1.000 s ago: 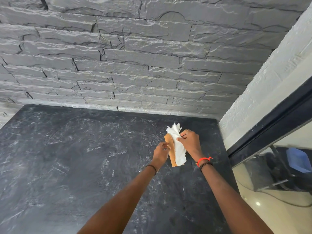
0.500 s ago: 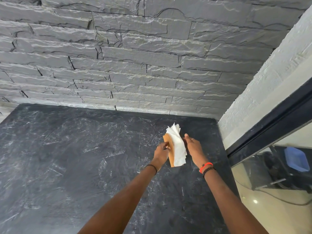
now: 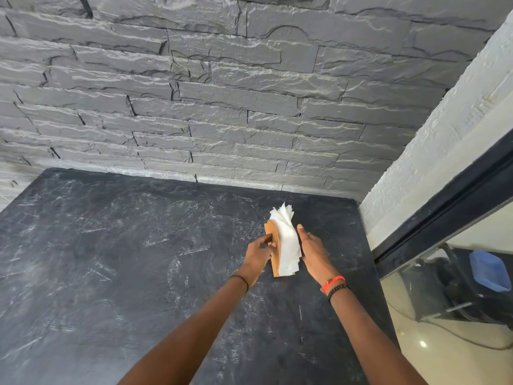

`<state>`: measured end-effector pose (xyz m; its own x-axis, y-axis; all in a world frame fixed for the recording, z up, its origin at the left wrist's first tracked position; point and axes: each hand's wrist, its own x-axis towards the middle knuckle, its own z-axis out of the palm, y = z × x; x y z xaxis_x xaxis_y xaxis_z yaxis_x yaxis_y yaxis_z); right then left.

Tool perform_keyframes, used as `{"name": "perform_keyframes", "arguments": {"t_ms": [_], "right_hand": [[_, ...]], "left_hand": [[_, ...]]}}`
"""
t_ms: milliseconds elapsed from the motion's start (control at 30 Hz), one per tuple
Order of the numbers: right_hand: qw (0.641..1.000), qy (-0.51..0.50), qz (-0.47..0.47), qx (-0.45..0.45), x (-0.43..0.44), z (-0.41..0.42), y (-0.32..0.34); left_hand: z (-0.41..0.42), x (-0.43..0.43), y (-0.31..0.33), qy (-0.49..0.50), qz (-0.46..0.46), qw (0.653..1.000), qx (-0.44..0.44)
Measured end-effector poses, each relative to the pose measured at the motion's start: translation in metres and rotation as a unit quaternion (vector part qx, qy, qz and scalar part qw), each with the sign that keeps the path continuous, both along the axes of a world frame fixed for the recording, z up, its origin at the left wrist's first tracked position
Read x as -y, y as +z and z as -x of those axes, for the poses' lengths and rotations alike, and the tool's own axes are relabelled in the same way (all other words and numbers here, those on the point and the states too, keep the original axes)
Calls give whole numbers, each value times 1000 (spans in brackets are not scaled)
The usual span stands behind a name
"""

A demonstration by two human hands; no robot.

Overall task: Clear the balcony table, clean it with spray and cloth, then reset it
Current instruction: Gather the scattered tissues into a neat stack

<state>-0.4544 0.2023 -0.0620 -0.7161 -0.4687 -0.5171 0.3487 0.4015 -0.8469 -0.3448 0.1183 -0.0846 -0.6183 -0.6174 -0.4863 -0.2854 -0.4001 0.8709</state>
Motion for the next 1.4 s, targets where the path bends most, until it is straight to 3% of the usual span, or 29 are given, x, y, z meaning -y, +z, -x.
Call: {"name": "perform_keyframes", "arguments": {"t_ms": [267, 633, 1167, 1400], "right_hand": [[998, 50, 28, -1, 28, -60, 27], [978, 188, 94, -2, 77, -198, 52], [898, 422, 121, -1, 76, -495, 61], [869, 481, 114, 23, 56, -595, 37]], "left_hand": [[-74, 15, 23, 68, 6, 996, -60], [-223, 25, 52, 222, 25, 972, -68], [-516, -33, 56, 457, 43, 887, -43], [-609, -78, 54, 495, 39, 867, -37]]}}
